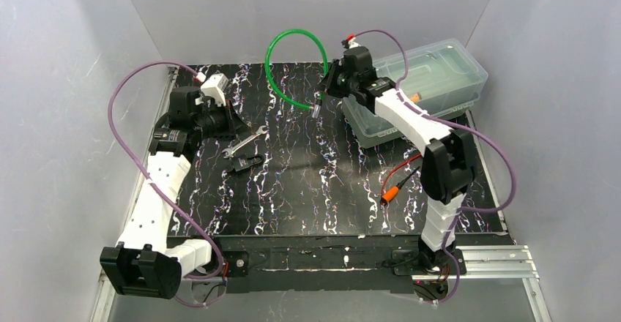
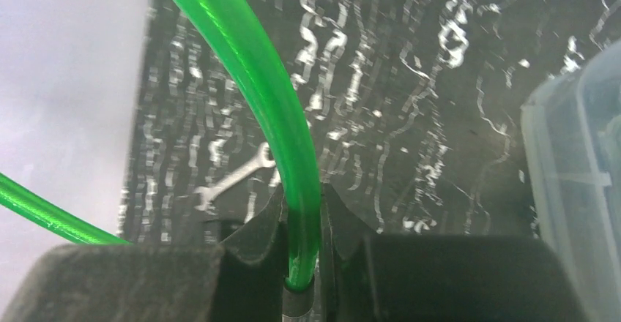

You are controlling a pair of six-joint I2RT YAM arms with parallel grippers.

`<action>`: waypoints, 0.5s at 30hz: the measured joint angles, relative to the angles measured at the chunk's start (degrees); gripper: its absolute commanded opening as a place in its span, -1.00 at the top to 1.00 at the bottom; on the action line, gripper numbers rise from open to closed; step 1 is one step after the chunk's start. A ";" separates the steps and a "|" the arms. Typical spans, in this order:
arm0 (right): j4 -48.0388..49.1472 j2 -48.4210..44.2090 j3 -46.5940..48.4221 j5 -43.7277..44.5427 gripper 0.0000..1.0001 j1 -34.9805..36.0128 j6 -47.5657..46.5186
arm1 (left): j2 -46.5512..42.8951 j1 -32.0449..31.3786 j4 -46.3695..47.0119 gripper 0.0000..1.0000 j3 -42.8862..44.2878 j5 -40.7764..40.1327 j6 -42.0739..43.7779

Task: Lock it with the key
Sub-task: Place the lock at the center of the board.

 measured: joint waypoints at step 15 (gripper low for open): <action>-2.63 14.82 6.96 6.44 0.97 3.06 -4.54 | 8.42 3.45 8.71 1.00 2.04 -1.12 -2.53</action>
